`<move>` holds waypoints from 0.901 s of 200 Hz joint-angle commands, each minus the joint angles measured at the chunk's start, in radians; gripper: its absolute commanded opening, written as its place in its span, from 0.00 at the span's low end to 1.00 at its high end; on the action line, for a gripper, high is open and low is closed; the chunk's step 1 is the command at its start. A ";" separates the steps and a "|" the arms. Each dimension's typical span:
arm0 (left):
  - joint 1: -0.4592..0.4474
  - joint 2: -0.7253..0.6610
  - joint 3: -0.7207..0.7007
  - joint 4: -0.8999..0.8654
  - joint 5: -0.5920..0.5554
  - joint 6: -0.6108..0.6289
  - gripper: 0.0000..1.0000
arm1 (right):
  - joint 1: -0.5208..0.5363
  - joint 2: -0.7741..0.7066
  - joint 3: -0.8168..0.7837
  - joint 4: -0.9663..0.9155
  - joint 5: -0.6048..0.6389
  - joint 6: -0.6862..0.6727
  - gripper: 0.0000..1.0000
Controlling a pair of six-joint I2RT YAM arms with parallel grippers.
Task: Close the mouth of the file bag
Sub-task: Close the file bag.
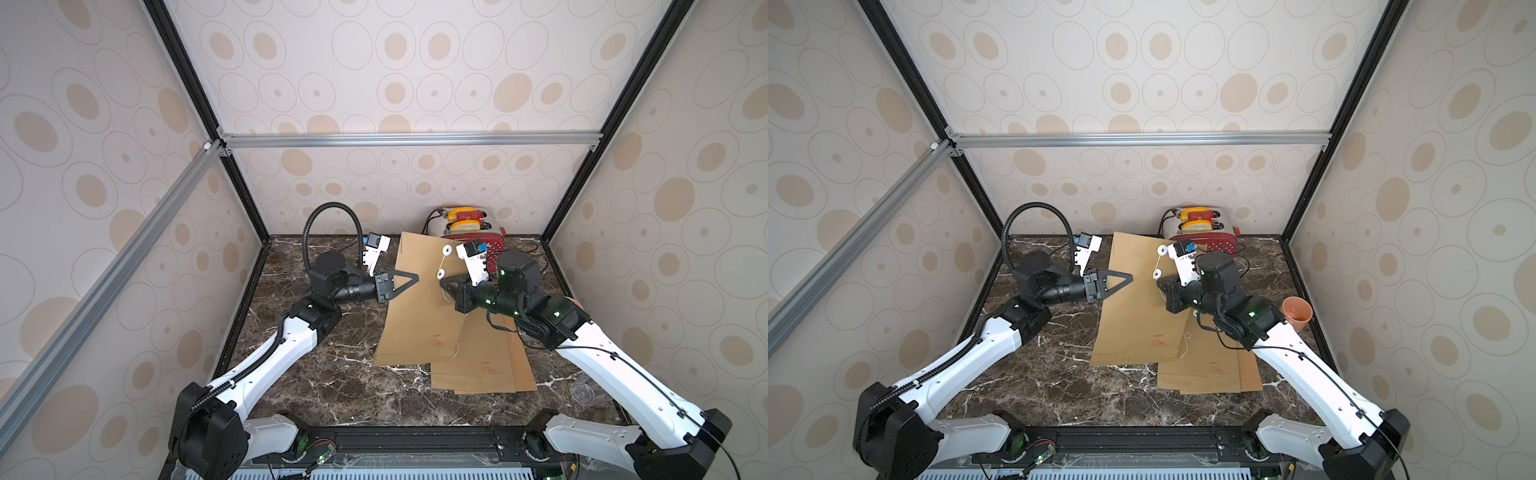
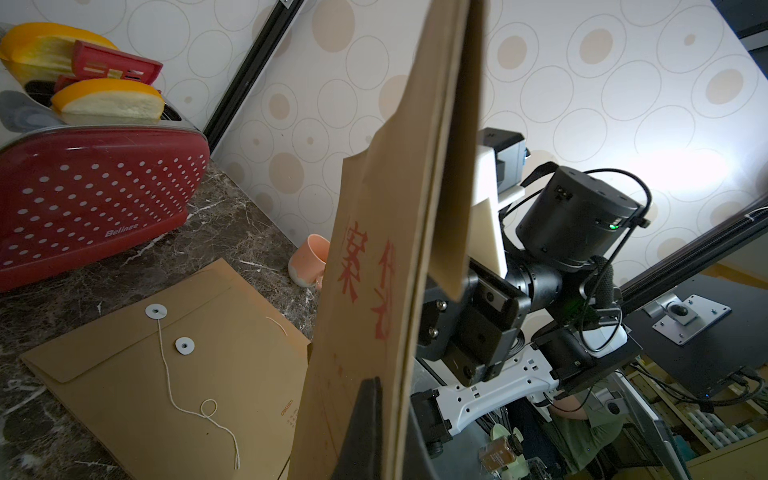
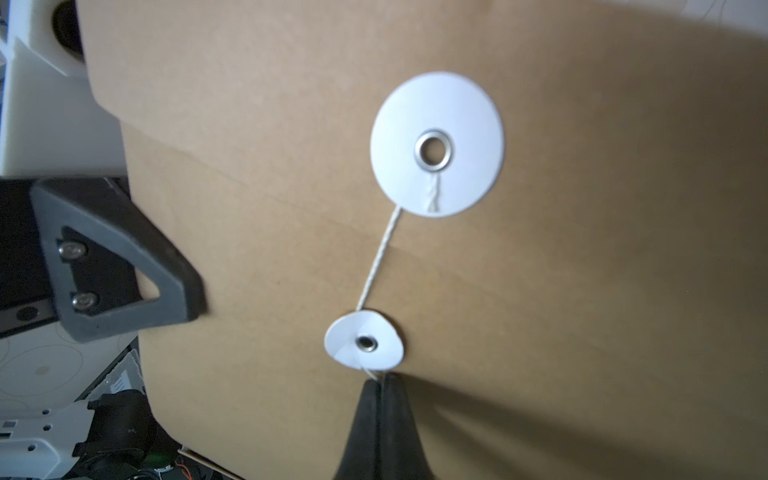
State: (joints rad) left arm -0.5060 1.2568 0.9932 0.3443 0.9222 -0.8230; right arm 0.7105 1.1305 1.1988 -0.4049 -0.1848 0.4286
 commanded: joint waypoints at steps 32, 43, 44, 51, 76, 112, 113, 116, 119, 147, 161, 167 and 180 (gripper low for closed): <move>-0.003 -0.020 0.018 0.082 0.023 -0.014 0.00 | -0.042 -0.014 0.027 -0.079 0.059 -0.052 0.00; -0.003 -0.020 0.017 0.082 0.021 -0.013 0.00 | -0.046 -0.012 0.039 -0.089 0.064 -0.060 0.00; -0.004 -0.020 0.017 0.082 0.021 -0.013 0.00 | -0.047 -0.011 0.040 -0.090 0.064 -0.060 0.00; -0.003 -0.020 0.016 0.082 0.021 -0.013 0.00 | -0.049 -0.011 0.046 -0.094 0.069 -0.065 0.00; -0.004 -0.020 0.017 0.081 0.020 -0.012 0.00 | -0.072 -0.018 0.055 -0.102 0.082 -0.073 0.07; -0.004 -0.020 0.018 0.068 0.018 -0.004 0.00 | -0.123 -0.057 0.056 -0.113 0.071 -0.074 0.21; -0.004 -0.020 0.019 0.067 0.017 -0.003 0.00 | -0.125 -0.058 0.055 -0.113 0.071 -0.074 0.21; -0.004 -0.022 0.019 0.067 0.017 -0.003 0.00 | -0.128 -0.064 0.053 -0.114 0.071 -0.074 0.21; -0.004 -0.022 0.019 0.065 0.016 -0.002 0.00 | -0.133 -0.071 0.051 -0.115 0.073 -0.076 0.21; -0.003 -0.023 0.019 0.055 0.015 0.008 0.00 | -0.198 -0.121 0.015 -0.119 0.068 -0.083 0.26; -0.003 -0.023 0.021 0.056 0.021 0.013 0.00 | -0.250 -0.140 -0.005 -0.113 0.023 -0.083 0.37; -0.004 -0.025 0.022 0.058 0.027 0.015 0.00 | -0.275 -0.147 -0.016 -0.103 -0.007 -0.088 0.43; -0.002 -0.028 0.022 0.067 0.043 0.017 0.00 | -0.333 -0.159 -0.048 -0.067 -0.098 -0.102 0.59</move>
State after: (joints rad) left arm -0.5064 1.2564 0.9924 0.3599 0.9253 -0.8223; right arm 0.4553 0.9913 1.2041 -0.5049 -0.1558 0.3592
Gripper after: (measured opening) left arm 0.049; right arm 0.467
